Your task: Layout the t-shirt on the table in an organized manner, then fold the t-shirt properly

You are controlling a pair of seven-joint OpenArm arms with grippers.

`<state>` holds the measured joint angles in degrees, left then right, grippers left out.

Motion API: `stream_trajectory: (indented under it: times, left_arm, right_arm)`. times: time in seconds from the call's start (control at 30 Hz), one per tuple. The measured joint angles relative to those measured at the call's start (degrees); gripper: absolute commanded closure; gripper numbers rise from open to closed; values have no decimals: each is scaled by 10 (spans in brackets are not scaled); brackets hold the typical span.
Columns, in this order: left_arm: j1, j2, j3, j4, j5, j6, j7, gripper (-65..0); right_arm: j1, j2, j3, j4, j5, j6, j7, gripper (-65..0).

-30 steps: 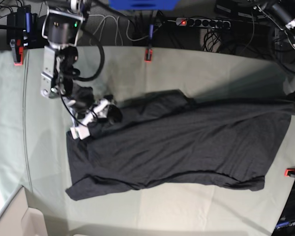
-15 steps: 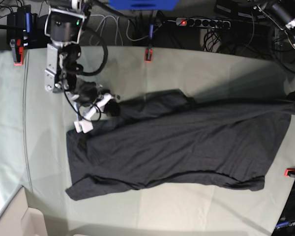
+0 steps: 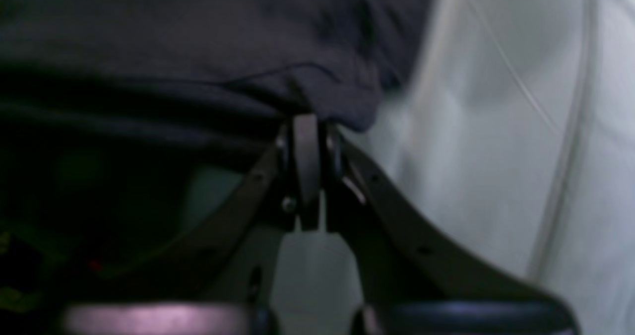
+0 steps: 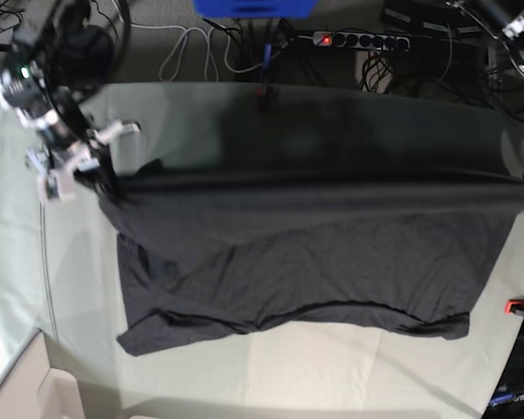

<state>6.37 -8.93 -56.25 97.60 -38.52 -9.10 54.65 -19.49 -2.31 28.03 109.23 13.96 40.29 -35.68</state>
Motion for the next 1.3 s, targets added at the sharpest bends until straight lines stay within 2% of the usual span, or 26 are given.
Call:
stream_trajectory:
  times: [0.2,0.37,0.53,0.63,0.77,1.0,1.2,1.3]
  left_arm:
    - [18,20,1,-1,-3,-1,0,0]
    - [34,30,0,-1,1,-1,0,0]
    - [45,24,0,5,0,-1,-5,0]
    - [35,24,0,5,-2,-1,-2,0]
    - [-6,21,-1,4,2,0,-12,0]
    - [-42,21,-2,-9,9,1,-10,0]
    - [-50,21,0,-19,9,1,-9,-1]
    - [-49,21,1,-32,8,0,-10,-1]
  right_arm:
    - [-42,3,26,3,0,0,11,0]
    - [-98,-3,27,31,-6,2,-2,0]
    - [-104,-2,28,61,28,2,9,0]
    - [-59,-2,26,49,21,3,-9,0]
    - [35,3,-35,-17,25,0,0,0]
    - [122,7,-83,-129,17,-8,-3,0]
    - [178,49,-156,-262,19,-9,5,0]
    - [204,55,-173,-323,15,-7,-8,-73]
